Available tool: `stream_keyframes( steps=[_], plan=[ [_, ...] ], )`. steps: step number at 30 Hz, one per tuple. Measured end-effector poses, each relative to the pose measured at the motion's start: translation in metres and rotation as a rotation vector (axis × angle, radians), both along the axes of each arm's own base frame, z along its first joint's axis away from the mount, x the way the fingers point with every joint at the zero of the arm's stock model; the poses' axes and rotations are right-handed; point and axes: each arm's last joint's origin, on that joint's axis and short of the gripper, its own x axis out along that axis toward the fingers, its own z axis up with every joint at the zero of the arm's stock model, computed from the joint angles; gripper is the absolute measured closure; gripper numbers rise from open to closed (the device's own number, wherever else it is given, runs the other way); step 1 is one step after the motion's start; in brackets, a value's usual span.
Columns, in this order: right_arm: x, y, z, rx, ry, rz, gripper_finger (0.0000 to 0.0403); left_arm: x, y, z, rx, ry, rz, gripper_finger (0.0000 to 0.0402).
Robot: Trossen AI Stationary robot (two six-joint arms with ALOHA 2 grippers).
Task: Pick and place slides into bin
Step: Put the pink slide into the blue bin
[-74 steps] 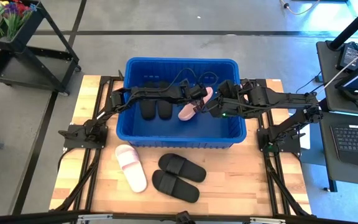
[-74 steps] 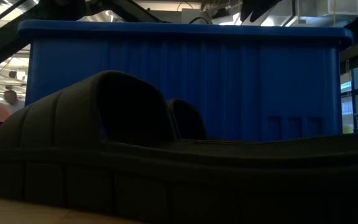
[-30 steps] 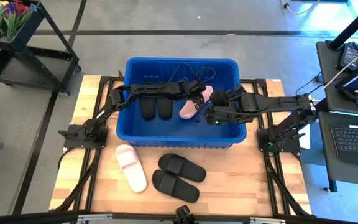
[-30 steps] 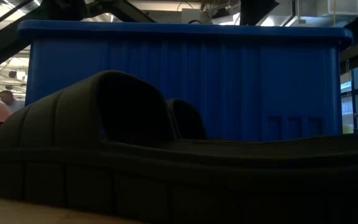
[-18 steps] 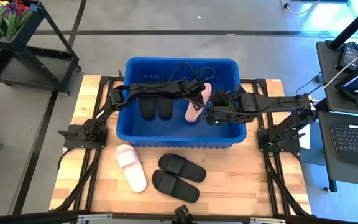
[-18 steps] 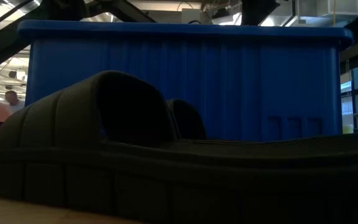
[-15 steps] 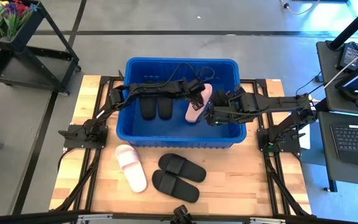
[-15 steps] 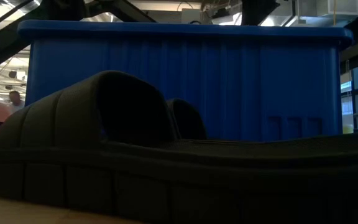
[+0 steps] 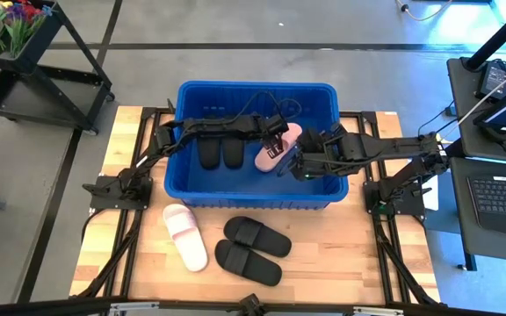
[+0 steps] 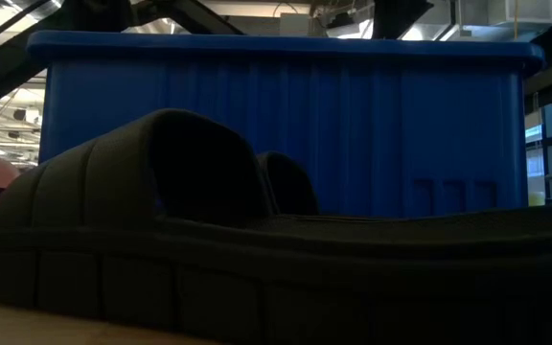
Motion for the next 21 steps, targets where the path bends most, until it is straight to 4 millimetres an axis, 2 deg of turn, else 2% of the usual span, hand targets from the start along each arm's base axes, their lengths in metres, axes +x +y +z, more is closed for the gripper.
stream_keyframes(
  steps=[4,8,14,21],
  plan=[
    [0.0,0.003,0.0,0.006,-0.011,-0.002,0.0221,-0.001,-0.008,0.001,-0.046,0.023,-0.034,0.0249],
    [-0.002,0.004,-0.002,0.104,-0.052,-0.067,0.0221,-0.006,-0.02,0.021,-0.04,0.031,-0.071,0.0249],
    [-0.008,-0.005,-0.004,0.179,0.008,-0.137,0.0221,-0.024,-0.029,0.089,0.036,-0.077,-0.126,0.0249],
    [-0.008,-0.035,-0.004,0.204,0.051,-0.156,0.0221,-0.065,-0.04,0.169,0.14,-0.178,-0.19,0.0249]
  ],
)
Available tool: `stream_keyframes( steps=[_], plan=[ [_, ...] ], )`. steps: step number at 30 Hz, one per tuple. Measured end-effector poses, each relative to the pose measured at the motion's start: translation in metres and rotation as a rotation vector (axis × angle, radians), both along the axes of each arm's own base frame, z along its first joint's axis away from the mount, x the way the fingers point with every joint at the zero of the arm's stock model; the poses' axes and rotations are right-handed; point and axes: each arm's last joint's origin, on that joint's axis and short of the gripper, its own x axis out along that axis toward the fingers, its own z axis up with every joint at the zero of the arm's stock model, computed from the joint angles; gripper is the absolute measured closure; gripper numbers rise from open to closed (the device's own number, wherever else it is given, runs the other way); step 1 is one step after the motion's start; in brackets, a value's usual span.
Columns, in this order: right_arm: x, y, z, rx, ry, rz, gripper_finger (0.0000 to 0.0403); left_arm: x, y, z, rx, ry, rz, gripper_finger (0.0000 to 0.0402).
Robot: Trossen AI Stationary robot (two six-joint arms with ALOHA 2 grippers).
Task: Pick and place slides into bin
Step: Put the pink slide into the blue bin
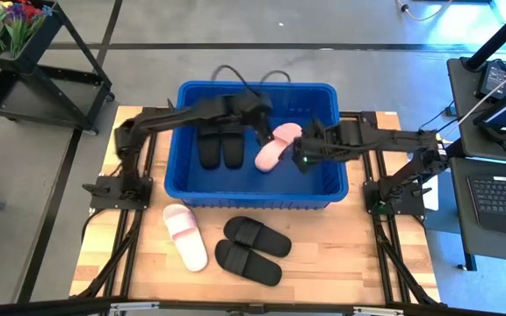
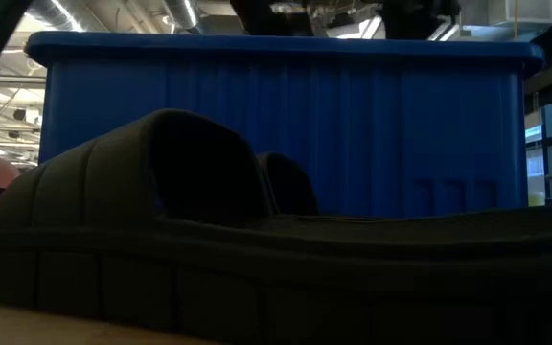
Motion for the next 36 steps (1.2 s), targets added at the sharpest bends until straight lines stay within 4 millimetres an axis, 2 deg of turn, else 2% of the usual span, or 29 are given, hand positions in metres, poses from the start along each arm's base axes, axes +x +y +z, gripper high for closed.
stream_keyframes(
  steps=[2,5,8,13,19,24,31,36],
  plan=[
    [0.003,-0.011,0.001,0.004,-0.014,0.005,0.0221,-0.012,-0.005,0.019,0.03,-0.033,-0.02,0.0249],
    [0.008,-0.028,0.002,-0.007,-0.056,0.015,0.0221,-0.032,-0.01,0.036,0.044,-0.071,-0.017,0.0249],
    [0.015,-0.041,0.004,0.015,-0.101,0.068,0.0221,-0.057,-0.013,0.04,0.04,-0.089,0.006,0.0249],
    [0.037,-0.058,-0.005,0.011,-0.141,0.149,0.0221,-0.099,-0.023,0.029,0.014,-0.172,0.066,0.0249],
    [0.066,-0.077,-0.045,0.048,-0.017,0.163,0.0221,-0.147,-0.04,0.009,-0.02,-0.254,0.115,0.0249],
    [0.088,-0.09,-0.087,0.121,0.086,0.16,0.0221,-0.176,-0.051,-0.003,-0.057,-0.296,0.155,0.0249],
    [0.107,-0.095,-0.134,0.154,0.244,0.208,0.0221,-0.193,-0.057,-0.009,-0.058,-0.31,0.157,0.025],
    [0.111,-0.098,-0.151,0.136,0.316,0.219,0.0221,-0.193,-0.057,-0.009,-0.056,-0.31,0.155,0.025]
  ],
)
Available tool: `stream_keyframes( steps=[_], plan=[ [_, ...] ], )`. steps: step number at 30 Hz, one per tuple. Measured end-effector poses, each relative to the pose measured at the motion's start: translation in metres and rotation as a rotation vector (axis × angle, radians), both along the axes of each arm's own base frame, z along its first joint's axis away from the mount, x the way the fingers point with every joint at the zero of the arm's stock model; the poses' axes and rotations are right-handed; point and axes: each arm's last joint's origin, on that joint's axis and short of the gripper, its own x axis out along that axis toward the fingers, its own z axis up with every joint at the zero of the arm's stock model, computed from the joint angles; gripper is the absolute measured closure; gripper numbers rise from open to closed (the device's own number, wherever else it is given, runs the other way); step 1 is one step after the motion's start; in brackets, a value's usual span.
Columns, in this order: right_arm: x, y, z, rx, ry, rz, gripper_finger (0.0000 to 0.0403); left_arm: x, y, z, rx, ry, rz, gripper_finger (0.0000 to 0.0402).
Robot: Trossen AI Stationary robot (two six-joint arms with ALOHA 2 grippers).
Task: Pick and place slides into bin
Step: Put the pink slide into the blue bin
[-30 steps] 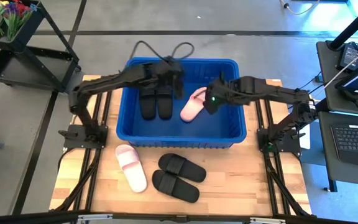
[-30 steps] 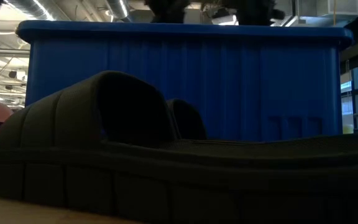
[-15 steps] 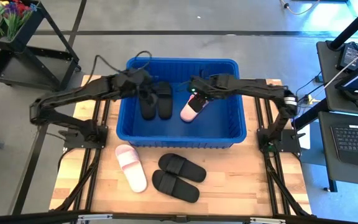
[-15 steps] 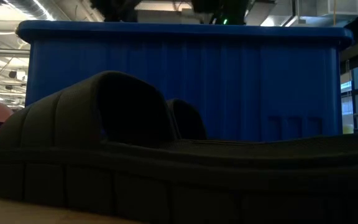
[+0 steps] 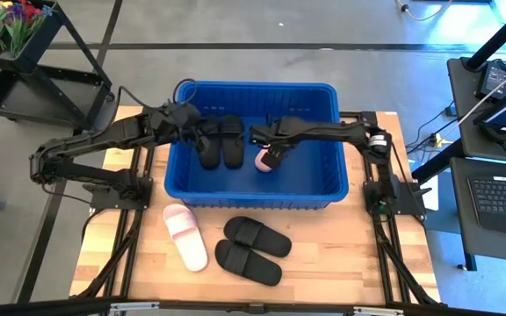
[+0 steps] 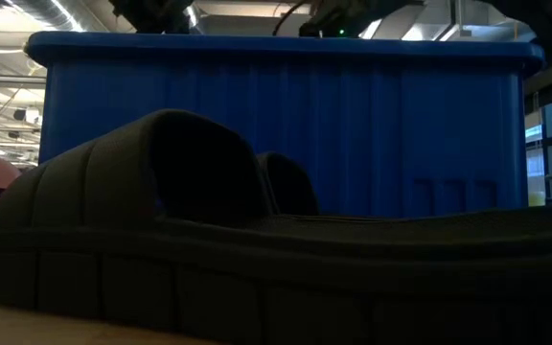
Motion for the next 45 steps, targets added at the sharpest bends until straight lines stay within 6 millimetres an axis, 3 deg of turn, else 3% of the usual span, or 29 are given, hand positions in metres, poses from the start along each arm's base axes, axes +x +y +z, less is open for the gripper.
stream_keyframes(
  steps=[17,22,27,29,45],
  plan=[
    [0.0,-0.031,-0.034,-0.031,0.135,0.026,0.0228,0.0,0.0,0.0,0.0,0.002,0.0,0.025],
    [-0.002,-0.038,-0.035,-0.027,0.15,0.044,0.0276,0.0,0.0,0.0,0.0,0.002,0.0,0.025],
    [-0.004,-0.043,-0.035,-0.033,0.181,0.09,0.0369,0.0,0.0,0.0,0.0,0.002,0.0,0.025],
    [-0.003,-0.044,-0.035,-0.05,0.196,0.126,0.0387,0.0,0.0,0.0,0.0,0.003,0.0,0.025],
    [0.004,-0.042,-0.033,-0.113,0.338,0.433,0.0388,0.0,0.0,0.0,0.031,0.031,-0.025,0.025]
  ],
)
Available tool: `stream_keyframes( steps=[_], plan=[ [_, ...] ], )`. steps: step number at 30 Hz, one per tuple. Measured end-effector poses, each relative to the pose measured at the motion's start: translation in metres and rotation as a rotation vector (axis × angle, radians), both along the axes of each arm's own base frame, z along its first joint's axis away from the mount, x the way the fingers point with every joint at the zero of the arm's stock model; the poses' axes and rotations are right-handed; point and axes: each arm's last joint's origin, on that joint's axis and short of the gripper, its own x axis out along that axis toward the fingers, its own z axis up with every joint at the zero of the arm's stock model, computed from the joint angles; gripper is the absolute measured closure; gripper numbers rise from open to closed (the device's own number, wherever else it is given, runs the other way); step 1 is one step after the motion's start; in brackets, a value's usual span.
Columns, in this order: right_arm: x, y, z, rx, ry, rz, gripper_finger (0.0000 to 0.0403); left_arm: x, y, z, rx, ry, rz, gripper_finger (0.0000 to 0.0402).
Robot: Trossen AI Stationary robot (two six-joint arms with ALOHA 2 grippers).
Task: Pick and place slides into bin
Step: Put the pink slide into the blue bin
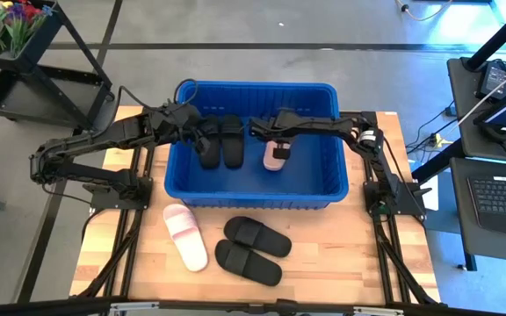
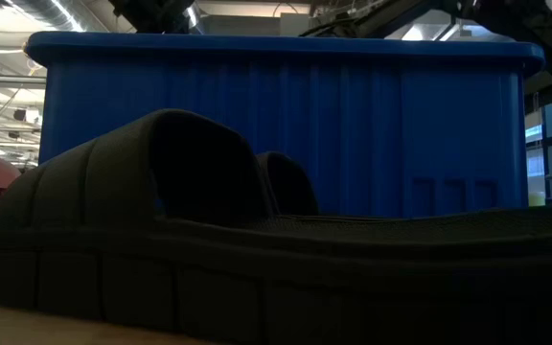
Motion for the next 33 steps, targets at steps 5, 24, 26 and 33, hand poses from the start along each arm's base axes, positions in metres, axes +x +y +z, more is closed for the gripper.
stream_keyframes(
  steps=[5,24,26,33],
  plan=[
    [0.006,0.006,0.0,0.007,0.052,0.156,0.0388,0.0,0.0,0.0,0.003,0.003,-0.002,0.025],
    [0.007,-0.004,0.001,0.023,0.103,0.3,0.0374,-0.002,-0.001,-0.004,-0.012,0.044,-0.002,0.025],
    [0.007,-0.004,0.001,0.023,0.102,0.3,0.0357,-0.002,-0.001,-0.004,-0.012,0.044,-0.002,0.025],
    [0.008,-0.004,0.001,0.029,0.098,0.301,0.0312,-0.002,-0.001,-0.004,-0.012,0.044,-0.002,0.025]
  ],
)
